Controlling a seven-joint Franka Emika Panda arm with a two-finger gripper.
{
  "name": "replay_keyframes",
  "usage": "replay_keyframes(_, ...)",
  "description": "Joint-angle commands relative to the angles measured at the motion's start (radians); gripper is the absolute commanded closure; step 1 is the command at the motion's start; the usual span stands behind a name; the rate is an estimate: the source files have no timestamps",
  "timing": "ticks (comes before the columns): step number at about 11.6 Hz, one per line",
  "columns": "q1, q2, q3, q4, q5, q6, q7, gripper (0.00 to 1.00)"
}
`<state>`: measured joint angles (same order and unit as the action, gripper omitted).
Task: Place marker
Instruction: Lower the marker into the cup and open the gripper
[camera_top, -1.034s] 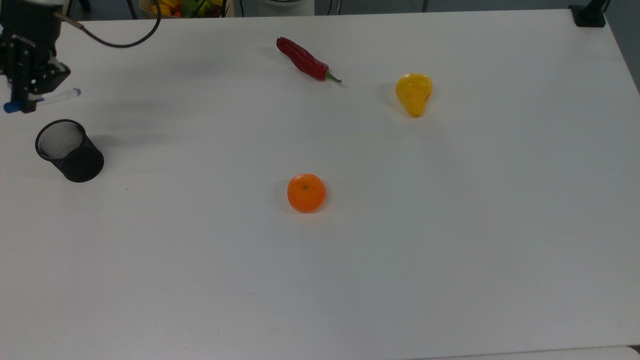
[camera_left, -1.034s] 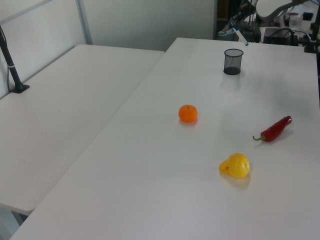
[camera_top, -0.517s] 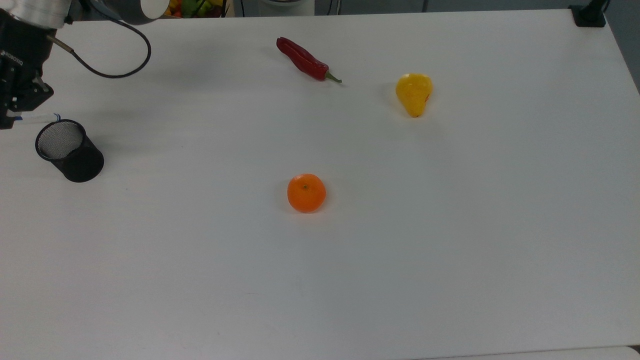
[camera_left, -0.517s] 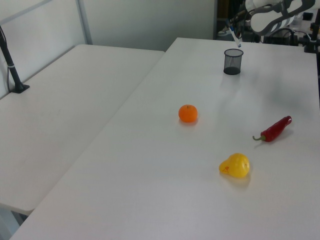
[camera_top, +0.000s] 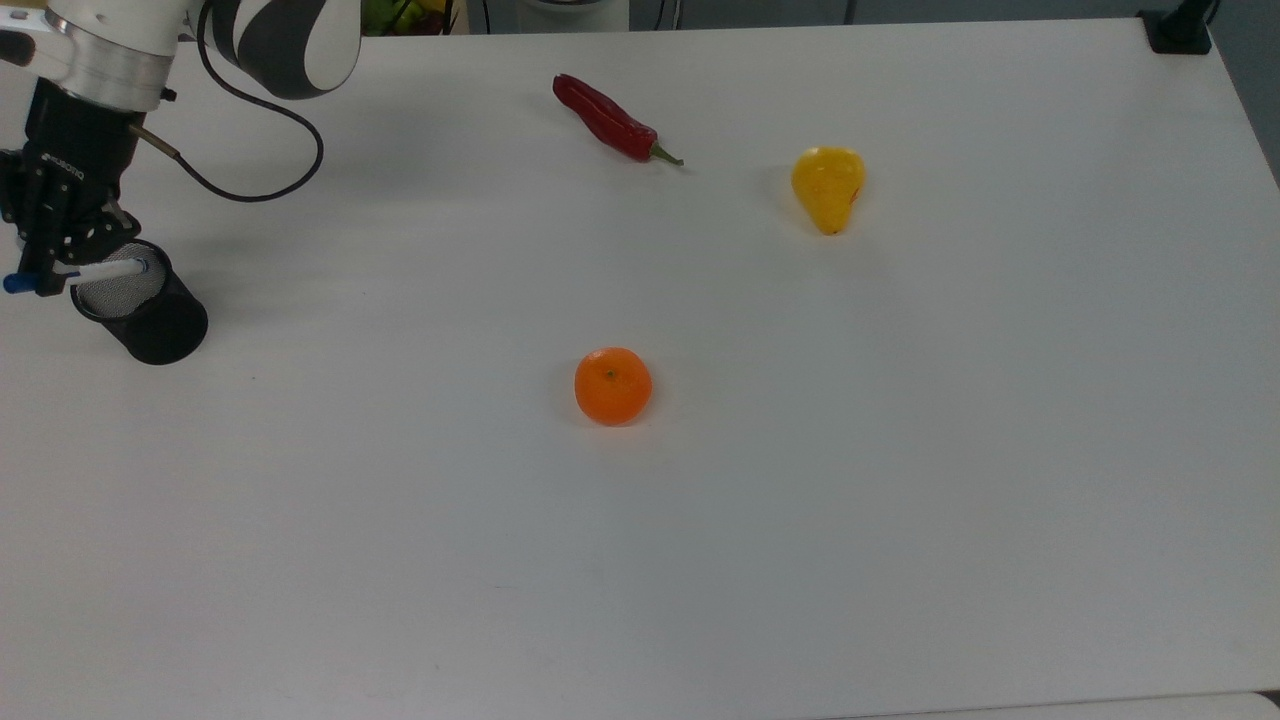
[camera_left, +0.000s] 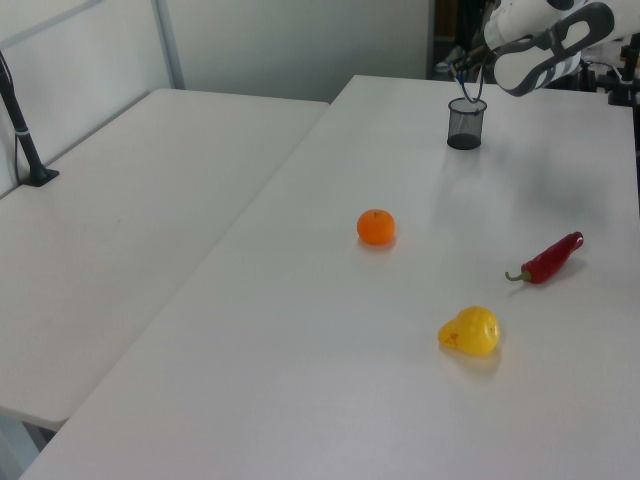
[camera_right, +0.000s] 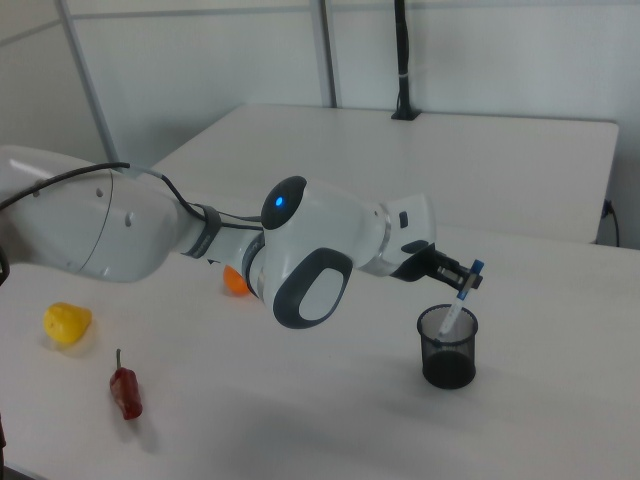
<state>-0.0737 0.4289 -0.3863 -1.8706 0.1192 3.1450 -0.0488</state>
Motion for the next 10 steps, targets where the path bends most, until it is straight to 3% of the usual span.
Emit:
replay_keyframes(1, 0.006, -0.013, 0.003, -0.044, 0.019, 0.027, -0.003, 0.70)
replay_keyframes(3, 0.011, -0.013, 0.003, -0.050, 0.019, 0.027, -0.005, 0.31)
replay_keyframes(5, 0.011, -0.015, 0.004, -0.056, 0.019, 0.029, -0.002, 0.08)
replay_keyframes(6, 0.011, -0.015, 0.004, -0.056, 0.019, 0.029, 0.003, 0.00)
replay_keyframes(9, 0.006, -0.062, 0.004, -0.051, 0.019, 0.001, 0.004, 0.00)
replay_keyframes(10, 0.006, -0.096, 0.003, -0.047, 0.019, -0.082, 0.004, 0.00)
